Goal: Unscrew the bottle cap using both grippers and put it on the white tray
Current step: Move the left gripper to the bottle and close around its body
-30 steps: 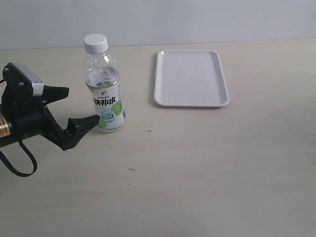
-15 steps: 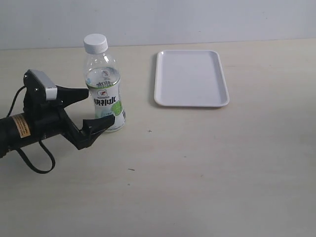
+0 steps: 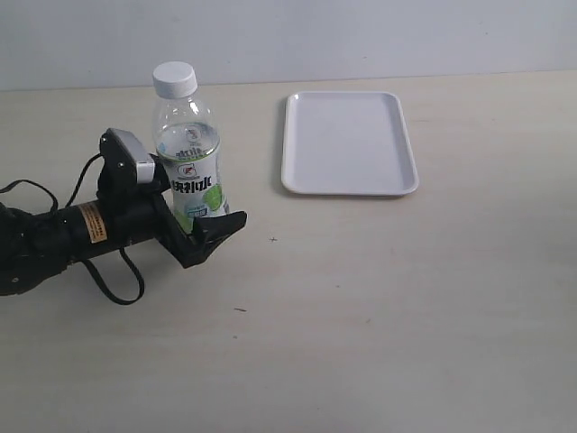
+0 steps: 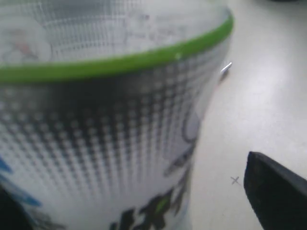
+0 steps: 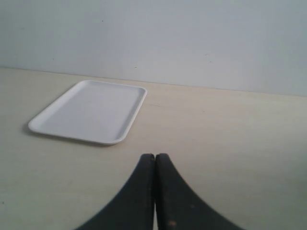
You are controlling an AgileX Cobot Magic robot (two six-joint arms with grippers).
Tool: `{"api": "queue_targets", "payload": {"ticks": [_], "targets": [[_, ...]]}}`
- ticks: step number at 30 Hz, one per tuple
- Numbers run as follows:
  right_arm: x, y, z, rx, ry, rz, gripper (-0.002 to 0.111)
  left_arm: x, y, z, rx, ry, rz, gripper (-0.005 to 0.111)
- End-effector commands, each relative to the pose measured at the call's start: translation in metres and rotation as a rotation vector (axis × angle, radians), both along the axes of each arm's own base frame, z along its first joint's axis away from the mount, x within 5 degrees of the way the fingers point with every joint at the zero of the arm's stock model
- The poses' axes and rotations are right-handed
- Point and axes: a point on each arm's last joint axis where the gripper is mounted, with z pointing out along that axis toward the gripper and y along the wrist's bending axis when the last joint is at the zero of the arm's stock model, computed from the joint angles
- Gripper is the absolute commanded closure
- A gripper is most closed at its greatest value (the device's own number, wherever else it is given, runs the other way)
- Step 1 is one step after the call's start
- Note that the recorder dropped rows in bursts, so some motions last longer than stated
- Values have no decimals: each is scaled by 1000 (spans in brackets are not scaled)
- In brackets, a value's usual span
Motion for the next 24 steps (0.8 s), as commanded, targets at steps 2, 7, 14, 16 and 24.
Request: {"api": "queue_targets", "payload": {"ticks": [2, 7, 14, 16, 24], "targets": [[0, 0, -1, 1, -11, 0, 108, 5, 1, -1, -28, 1, 57, 2], [0, 0, -1, 1, -11, 0, 108, 9, 1, 0, -33, -7, 64, 4], [0, 0, -1, -1, -11, 0, 108, 7, -1, 0, -28, -8, 38, 75], [0, 0, -1, -1, -11, 0, 108, 6, -1, 0, -24, -12, 30, 107], [0, 0, -1, -1, -11, 0, 108, 6, -2, 0, 10, -59, 5, 106]]}}
